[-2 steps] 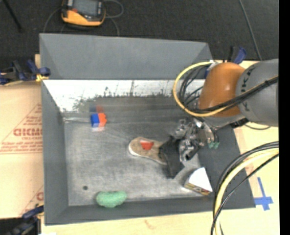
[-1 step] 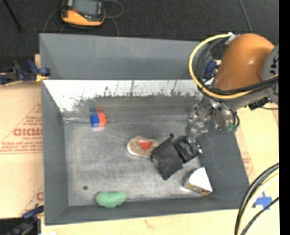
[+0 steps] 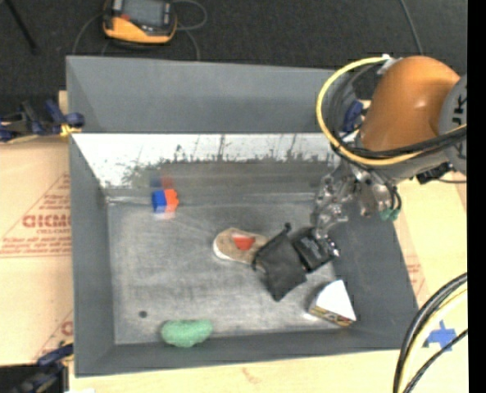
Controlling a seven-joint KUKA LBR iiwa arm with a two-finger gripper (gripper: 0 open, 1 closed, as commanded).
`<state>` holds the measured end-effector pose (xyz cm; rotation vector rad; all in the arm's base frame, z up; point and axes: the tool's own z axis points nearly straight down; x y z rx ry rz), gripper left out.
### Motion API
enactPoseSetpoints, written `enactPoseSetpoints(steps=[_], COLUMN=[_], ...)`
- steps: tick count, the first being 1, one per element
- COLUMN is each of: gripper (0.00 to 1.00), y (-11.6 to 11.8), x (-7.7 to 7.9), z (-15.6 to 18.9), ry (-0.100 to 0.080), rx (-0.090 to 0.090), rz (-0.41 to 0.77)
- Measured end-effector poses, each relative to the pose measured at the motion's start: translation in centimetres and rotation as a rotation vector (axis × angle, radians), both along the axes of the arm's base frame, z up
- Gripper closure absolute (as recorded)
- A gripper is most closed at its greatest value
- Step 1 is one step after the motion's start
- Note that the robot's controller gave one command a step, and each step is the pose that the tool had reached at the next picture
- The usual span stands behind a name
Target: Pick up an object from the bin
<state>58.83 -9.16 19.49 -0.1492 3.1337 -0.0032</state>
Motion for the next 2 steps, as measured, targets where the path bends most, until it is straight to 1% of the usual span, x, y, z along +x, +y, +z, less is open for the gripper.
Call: enactPoseSetpoints(steps=[1,2], gripper=[0.0,0.0], y=[1.48,1.46], x=[-0.84,-0.82], z=[-5.82,-5.79], ry=[0.001,0.0], rx=[0.001,0.0], rz=[0.032,0.032])
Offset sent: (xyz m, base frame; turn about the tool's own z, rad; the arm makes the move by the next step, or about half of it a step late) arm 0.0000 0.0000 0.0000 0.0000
